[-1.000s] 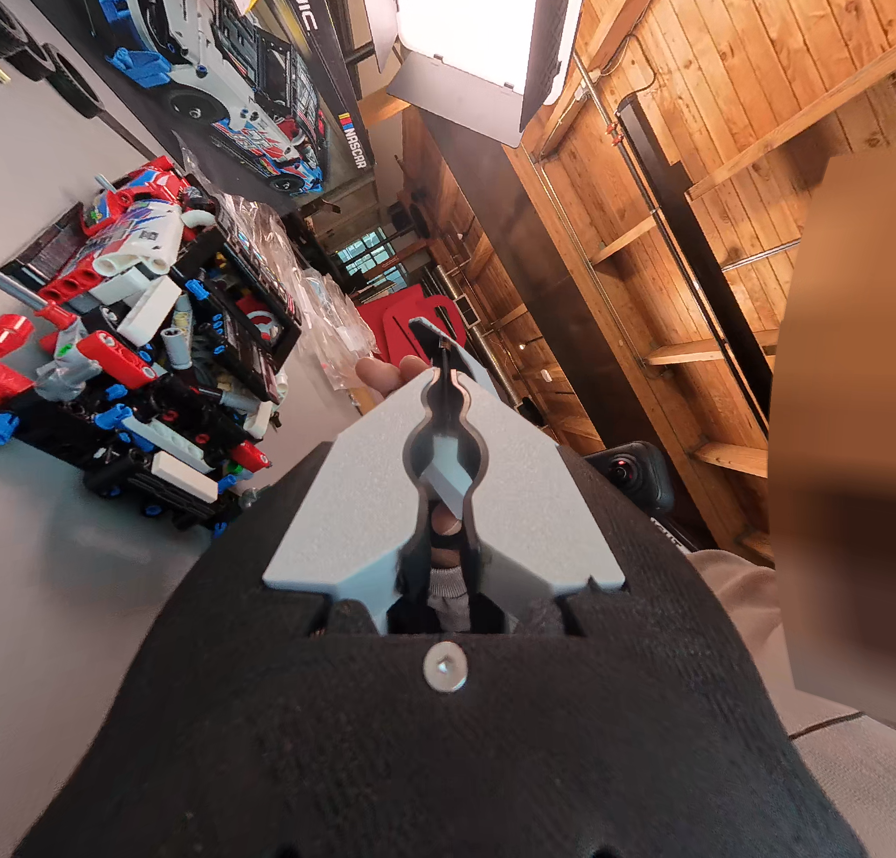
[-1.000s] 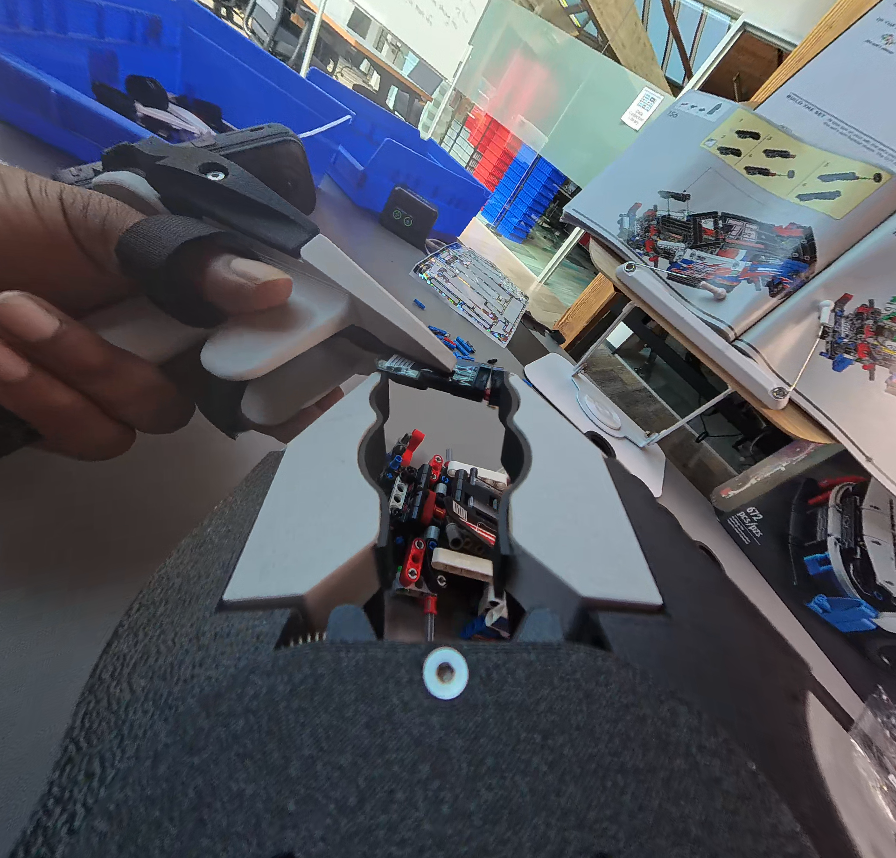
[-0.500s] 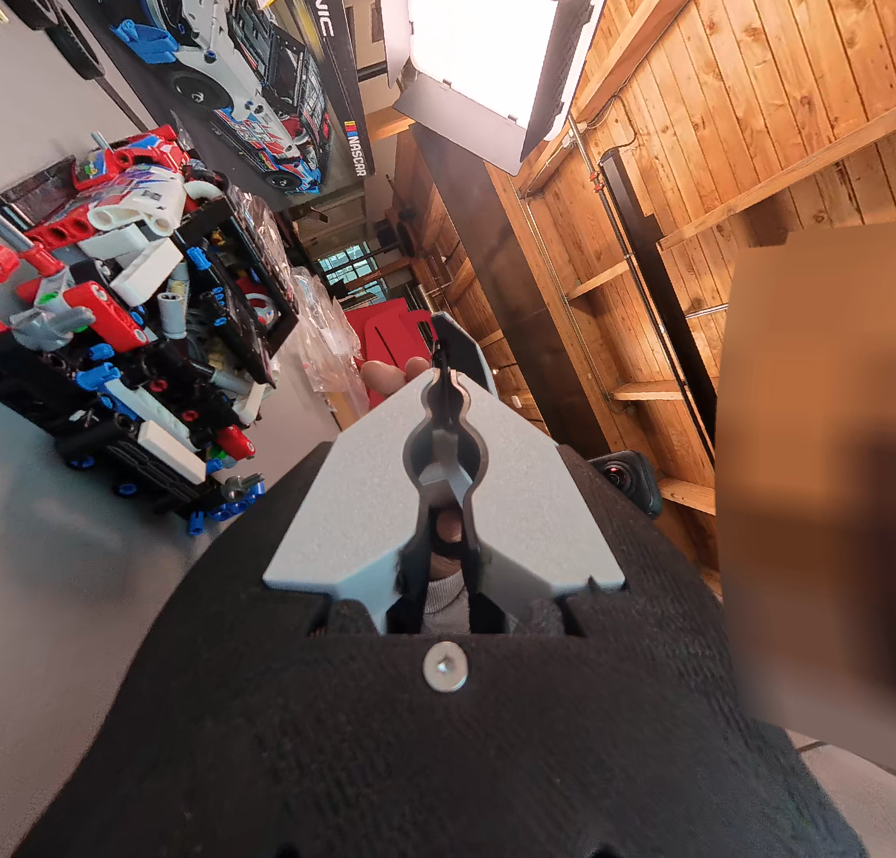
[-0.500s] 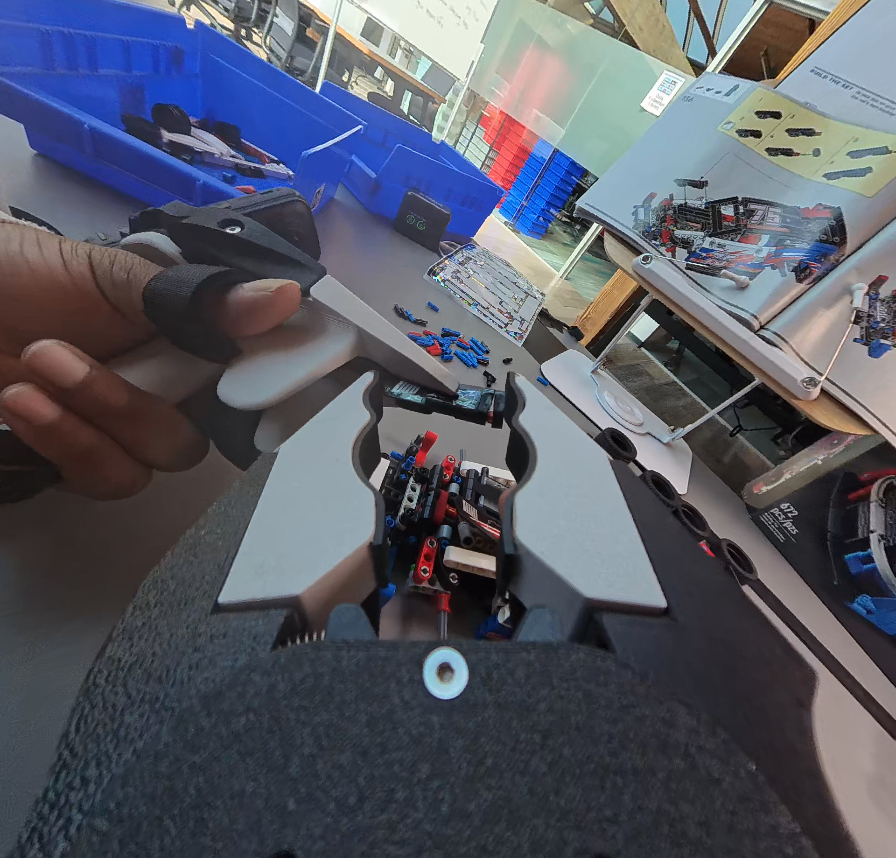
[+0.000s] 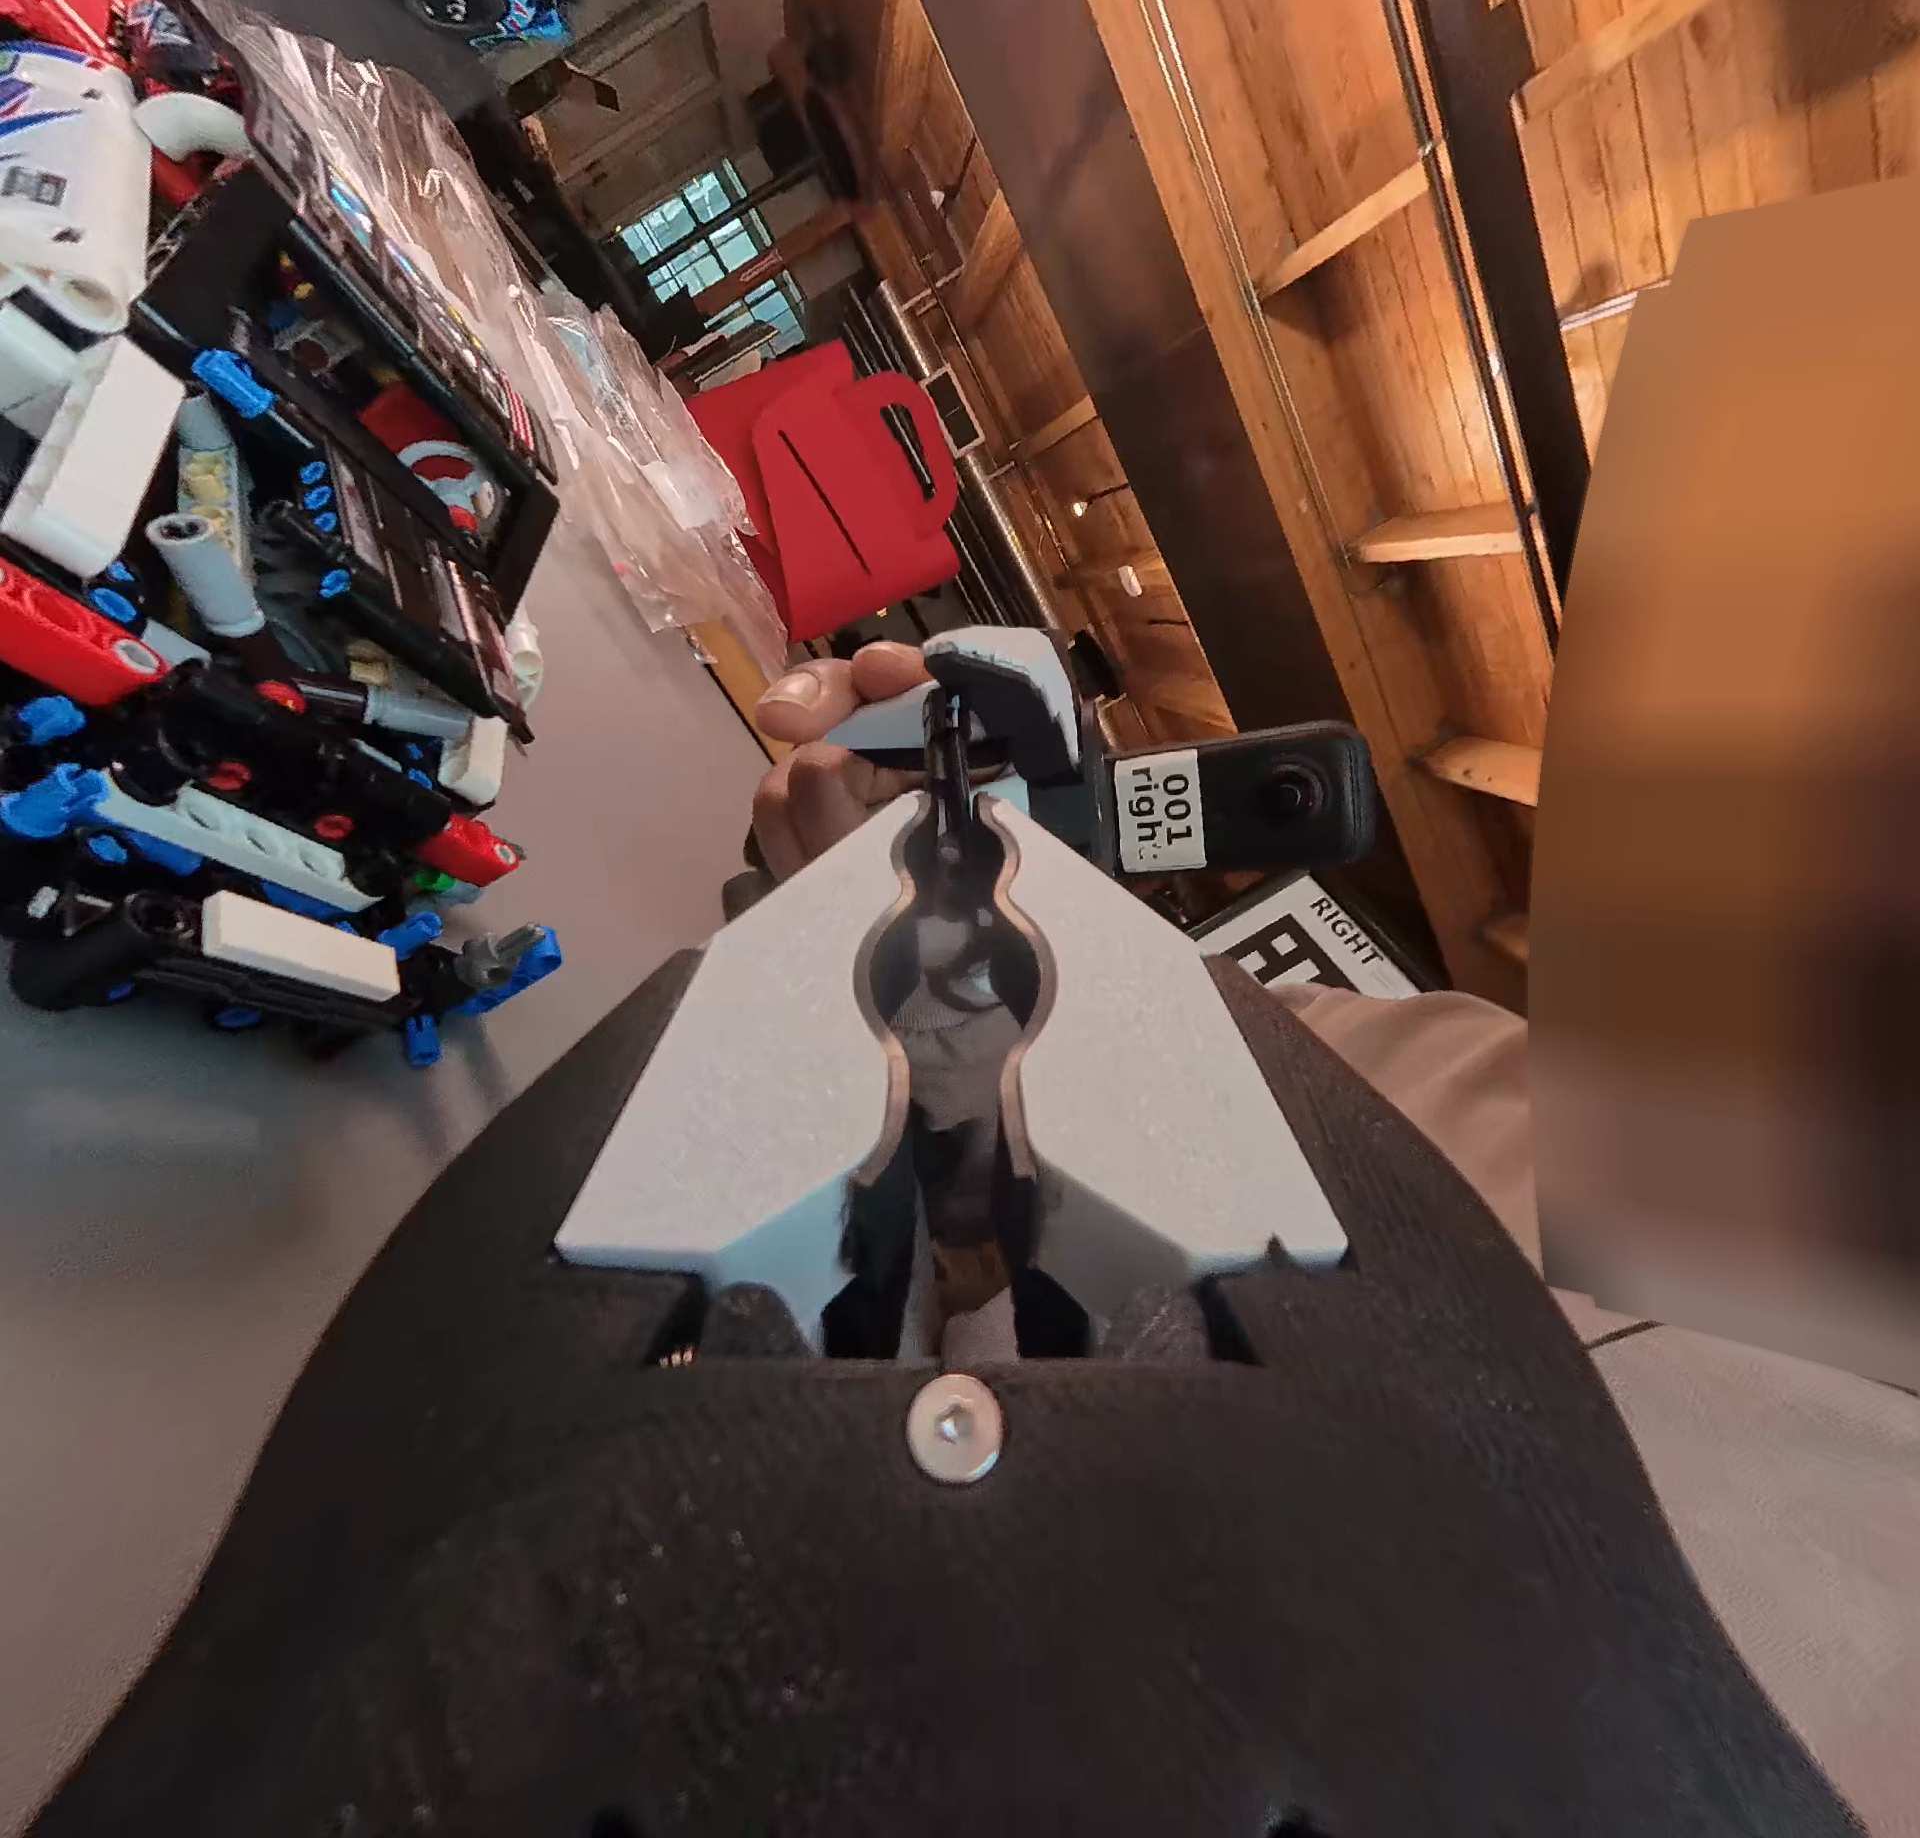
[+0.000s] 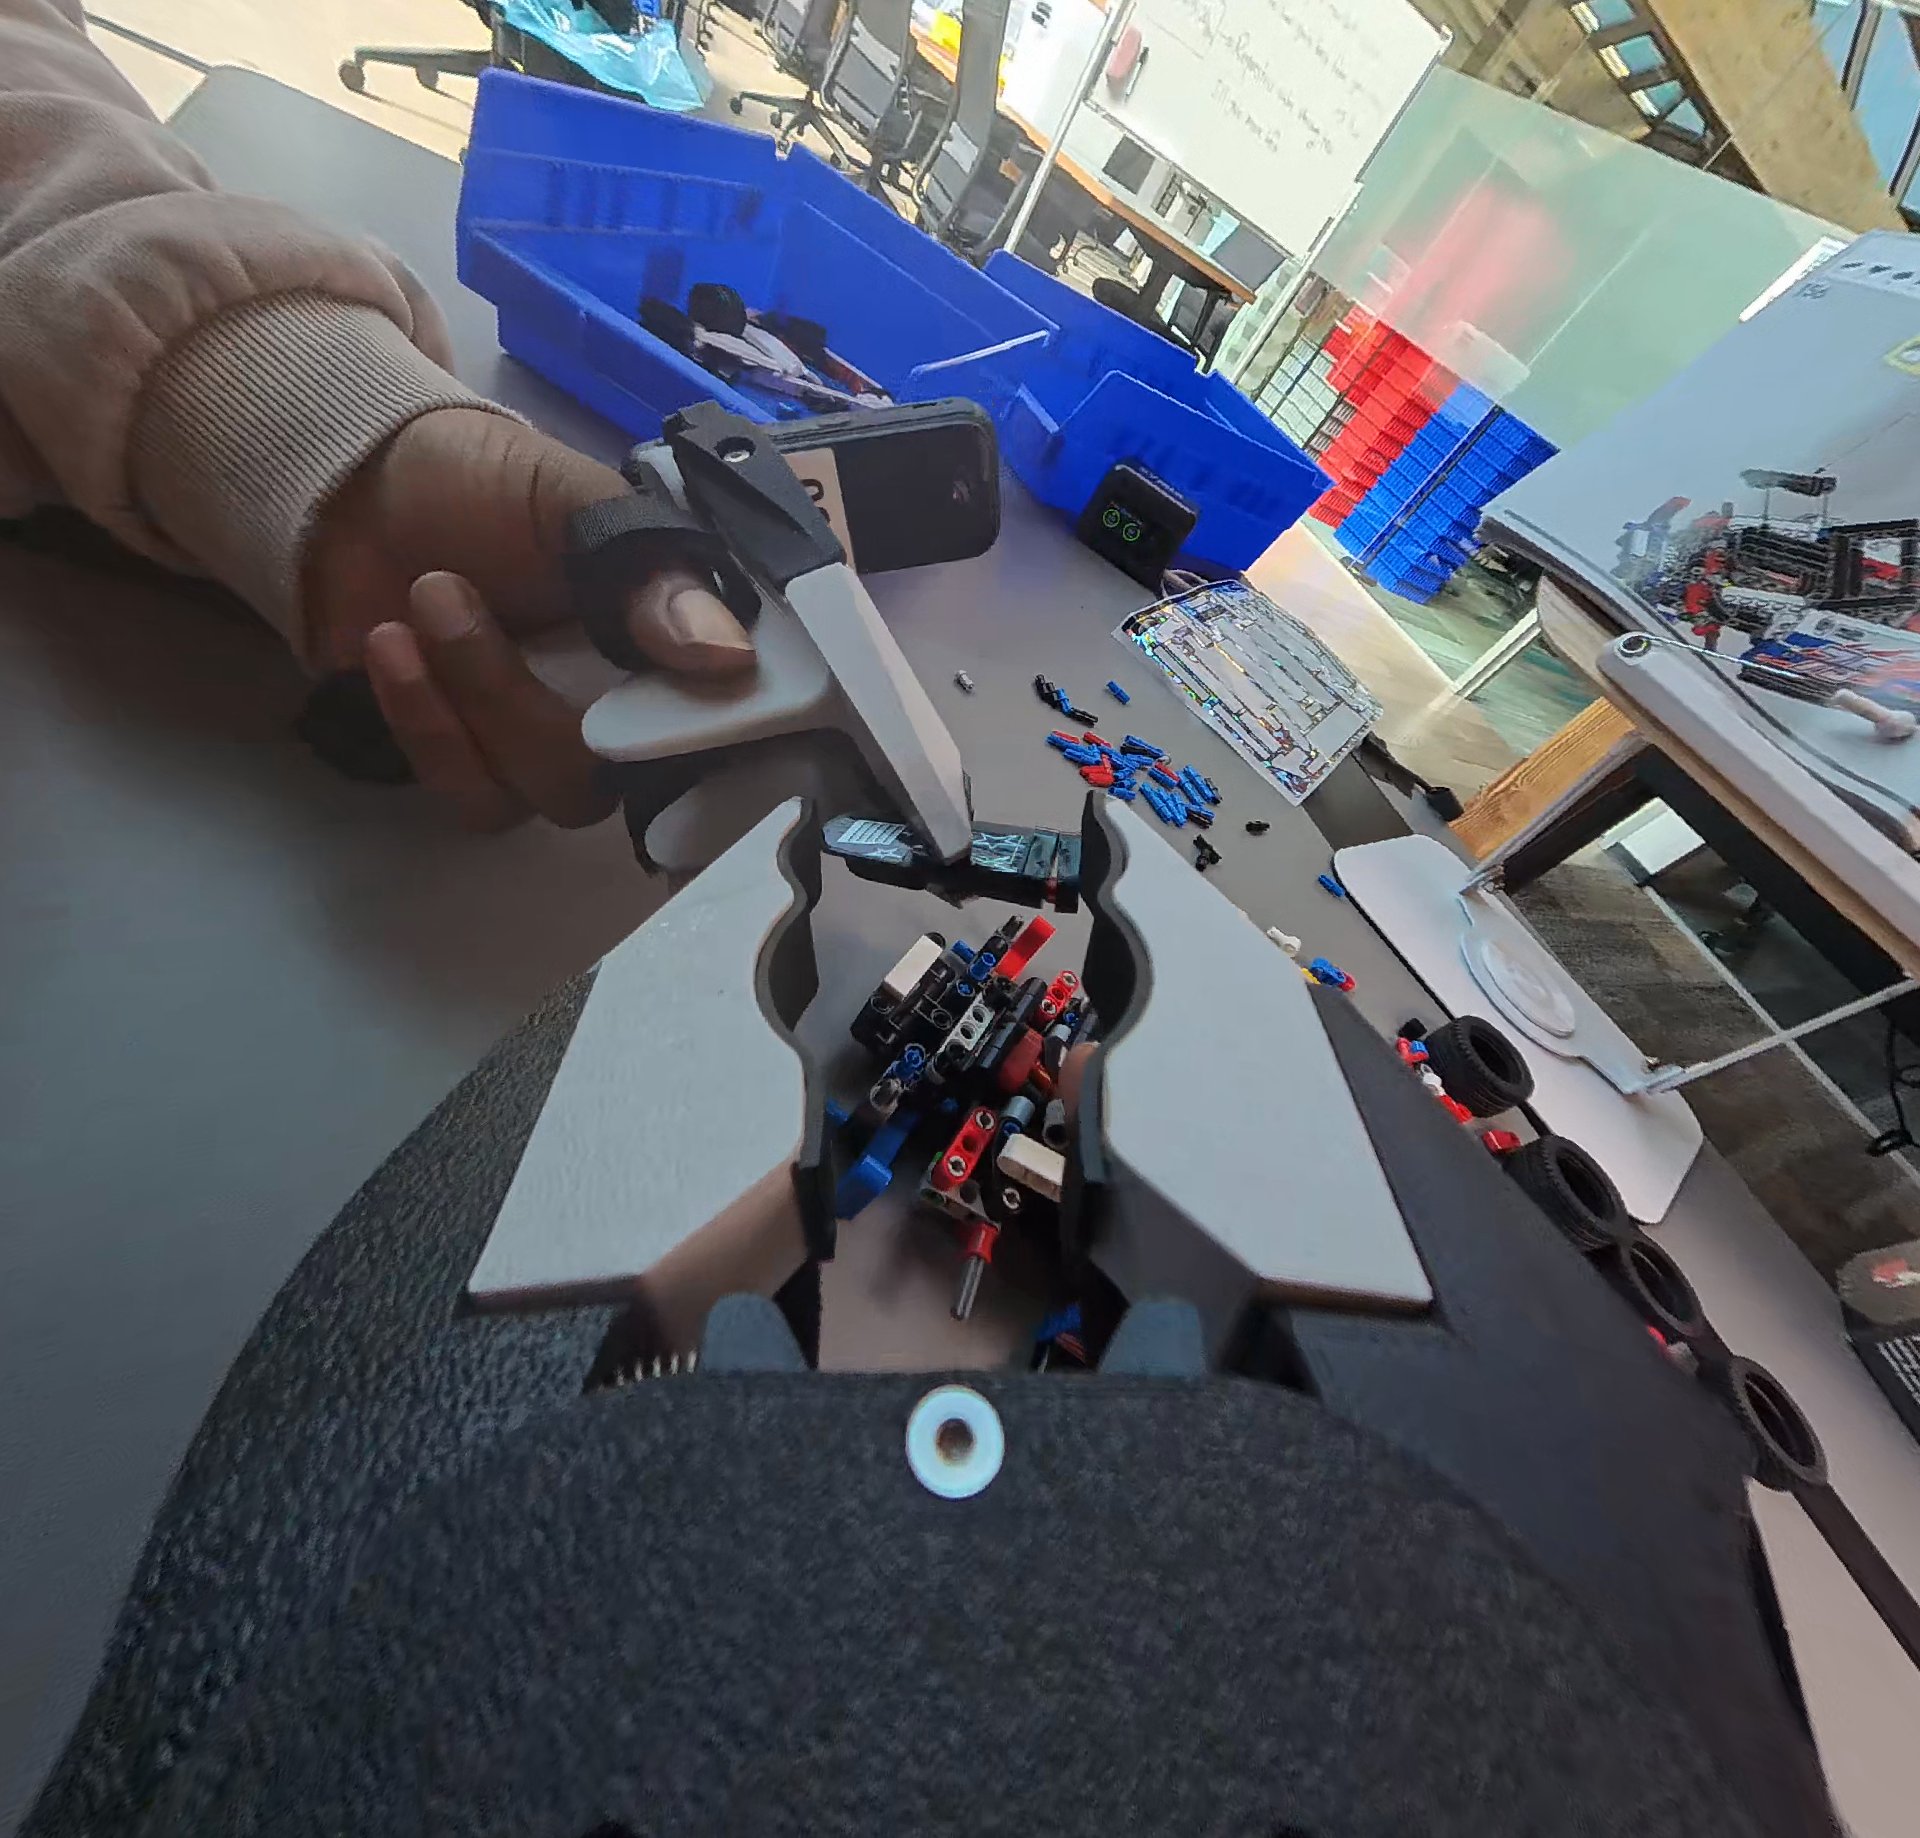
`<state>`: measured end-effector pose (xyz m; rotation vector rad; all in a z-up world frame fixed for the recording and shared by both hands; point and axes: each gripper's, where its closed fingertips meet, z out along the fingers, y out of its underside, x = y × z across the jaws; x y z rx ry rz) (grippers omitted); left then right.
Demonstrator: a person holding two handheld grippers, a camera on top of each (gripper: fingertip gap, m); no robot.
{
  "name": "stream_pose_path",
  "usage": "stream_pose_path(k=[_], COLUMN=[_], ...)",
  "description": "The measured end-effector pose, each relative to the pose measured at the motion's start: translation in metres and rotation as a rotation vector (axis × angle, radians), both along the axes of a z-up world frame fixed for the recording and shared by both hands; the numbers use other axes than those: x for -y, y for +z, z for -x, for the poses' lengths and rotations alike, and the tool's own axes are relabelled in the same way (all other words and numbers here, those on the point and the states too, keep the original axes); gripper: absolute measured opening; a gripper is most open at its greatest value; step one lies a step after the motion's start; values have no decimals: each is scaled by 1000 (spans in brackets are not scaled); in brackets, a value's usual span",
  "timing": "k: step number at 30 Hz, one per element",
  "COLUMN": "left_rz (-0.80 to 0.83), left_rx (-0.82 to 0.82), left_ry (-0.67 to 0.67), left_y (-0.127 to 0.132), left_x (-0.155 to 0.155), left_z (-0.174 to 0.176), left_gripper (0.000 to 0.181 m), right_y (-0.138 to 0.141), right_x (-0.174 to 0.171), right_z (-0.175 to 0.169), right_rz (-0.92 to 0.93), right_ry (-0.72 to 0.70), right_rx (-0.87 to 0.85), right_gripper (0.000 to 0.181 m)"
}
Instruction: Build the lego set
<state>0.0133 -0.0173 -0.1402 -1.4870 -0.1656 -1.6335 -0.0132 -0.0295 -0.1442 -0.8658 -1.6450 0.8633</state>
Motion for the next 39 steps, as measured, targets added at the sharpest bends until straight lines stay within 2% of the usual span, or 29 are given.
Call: stream_pose_path(k=[1, 9, 17, 22, 24, 27, 34, 39], left_rz=[4, -12, -20, -30, -66, -70, -41, -43], left_rx=[12, 114, 240, 206, 231, 230, 247, 173], left_ry=[21, 126, 135, 141, 151, 177, 130, 108], left_y=[0, 10, 18, 19, 28, 29, 24, 18], left_x=[-1, -2, 1, -3, -1, -1, 0, 2], left_z=[1, 12, 17, 21, 24, 29, 28, 22], left_gripper=[3, 4, 5, 4, 4, 0, 0, 1], right_y=[0, 11, 21, 26, 33, 31, 27, 24], right_x=[-1, -3, -2, -4, -6, -11, -8, -8], right_z=[1, 10, 14, 17, 12, 8, 6, 4], right_rz=[-2, 47, 84, 121, 126, 59, -44, -83], right_ry=[-16, -105, -153, -126, -126, -147, -119, -131], right_rx=[-13, -132, -222, -227, -249, -252, -229, -218], right_gripper=[49, 49, 49, 47, 46, 46, 36, 27])
